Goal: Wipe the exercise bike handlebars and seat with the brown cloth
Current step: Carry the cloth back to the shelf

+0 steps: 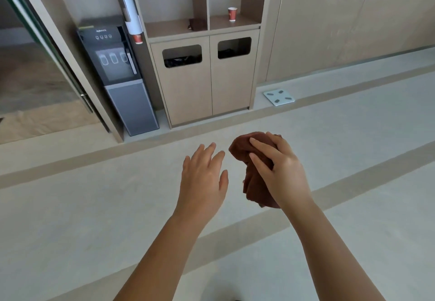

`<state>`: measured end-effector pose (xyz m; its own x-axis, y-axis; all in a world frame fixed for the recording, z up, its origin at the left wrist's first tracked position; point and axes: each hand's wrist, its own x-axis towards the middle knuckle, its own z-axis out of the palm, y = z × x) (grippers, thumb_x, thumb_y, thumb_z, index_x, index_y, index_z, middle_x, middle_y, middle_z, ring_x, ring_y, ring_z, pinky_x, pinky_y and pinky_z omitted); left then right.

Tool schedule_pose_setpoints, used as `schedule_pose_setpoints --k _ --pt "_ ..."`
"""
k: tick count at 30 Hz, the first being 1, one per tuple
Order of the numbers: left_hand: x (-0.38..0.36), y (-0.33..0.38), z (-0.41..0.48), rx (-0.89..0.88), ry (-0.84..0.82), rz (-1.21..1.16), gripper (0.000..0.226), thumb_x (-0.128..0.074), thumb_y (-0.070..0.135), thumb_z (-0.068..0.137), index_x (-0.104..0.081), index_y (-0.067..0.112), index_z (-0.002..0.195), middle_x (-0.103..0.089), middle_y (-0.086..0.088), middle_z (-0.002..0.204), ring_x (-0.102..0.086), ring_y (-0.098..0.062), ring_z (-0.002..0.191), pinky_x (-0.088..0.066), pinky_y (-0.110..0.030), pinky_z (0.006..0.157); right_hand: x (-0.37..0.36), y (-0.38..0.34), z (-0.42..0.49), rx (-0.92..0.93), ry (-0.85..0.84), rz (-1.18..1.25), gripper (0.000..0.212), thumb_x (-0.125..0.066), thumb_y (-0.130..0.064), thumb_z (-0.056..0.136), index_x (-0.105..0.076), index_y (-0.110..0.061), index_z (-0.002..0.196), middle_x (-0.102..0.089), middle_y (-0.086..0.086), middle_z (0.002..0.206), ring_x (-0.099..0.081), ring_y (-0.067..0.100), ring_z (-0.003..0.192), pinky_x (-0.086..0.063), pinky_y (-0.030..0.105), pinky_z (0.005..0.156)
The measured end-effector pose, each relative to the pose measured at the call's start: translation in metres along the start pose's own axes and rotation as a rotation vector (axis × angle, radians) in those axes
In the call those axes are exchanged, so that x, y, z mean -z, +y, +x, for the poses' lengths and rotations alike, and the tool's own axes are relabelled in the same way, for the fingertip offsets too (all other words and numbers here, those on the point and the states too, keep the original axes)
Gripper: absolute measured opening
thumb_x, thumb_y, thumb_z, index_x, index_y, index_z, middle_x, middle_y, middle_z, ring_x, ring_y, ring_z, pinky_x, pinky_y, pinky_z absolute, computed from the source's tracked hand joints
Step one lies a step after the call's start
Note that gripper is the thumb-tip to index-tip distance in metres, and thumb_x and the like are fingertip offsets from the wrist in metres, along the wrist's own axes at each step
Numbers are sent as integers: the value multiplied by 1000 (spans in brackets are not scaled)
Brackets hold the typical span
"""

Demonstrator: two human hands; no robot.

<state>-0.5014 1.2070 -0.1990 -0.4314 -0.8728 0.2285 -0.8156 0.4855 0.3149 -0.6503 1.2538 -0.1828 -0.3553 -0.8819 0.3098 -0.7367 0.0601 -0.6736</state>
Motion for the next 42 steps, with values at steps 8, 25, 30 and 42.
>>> schedule_pose_setpoints --k 8,25,30,42 --pt "-37 -34 148 66 -12 -8 45 -40 36 94 -35 25 137 -24 1 151 -14 -19 139 -6 -39 112 -45 36 150 0 -42 -17 33 -57 -22 88 -58 -25 121 -44 5 140 -48 32 119 -42 41 98" --pt "-66 -177 525 41 38 -77 42 -44 29 93 -41 20 134 -31 -2 148 -19 -21 137 -14 -42 112 -195 44 527 19 -37 6 33 -59 -23 87 -60 -28 119 -47 2 137 -51 29 116 -45 44 95" --pt "-87 -206 615 24 38 -84 41 -46 26 93 -43 17 133 -33 -4 147 -20 -22 137 -15 -43 112 -232 65 626 24 -56 23 33 -60 -21 87 -60 -26 119 -46 5 138 -48 28 120 -43 40 98" --pt "-79 -248 852 138 275 -19 38 -53 16 89 -50 9 127 -44 -12 139 -30 -30 132 -24 -50 108 -287 71 892 264 -175 51 33 -57 -23 88 -59 -25 121 -43 5 140 -45 30 122 -40 44 101"
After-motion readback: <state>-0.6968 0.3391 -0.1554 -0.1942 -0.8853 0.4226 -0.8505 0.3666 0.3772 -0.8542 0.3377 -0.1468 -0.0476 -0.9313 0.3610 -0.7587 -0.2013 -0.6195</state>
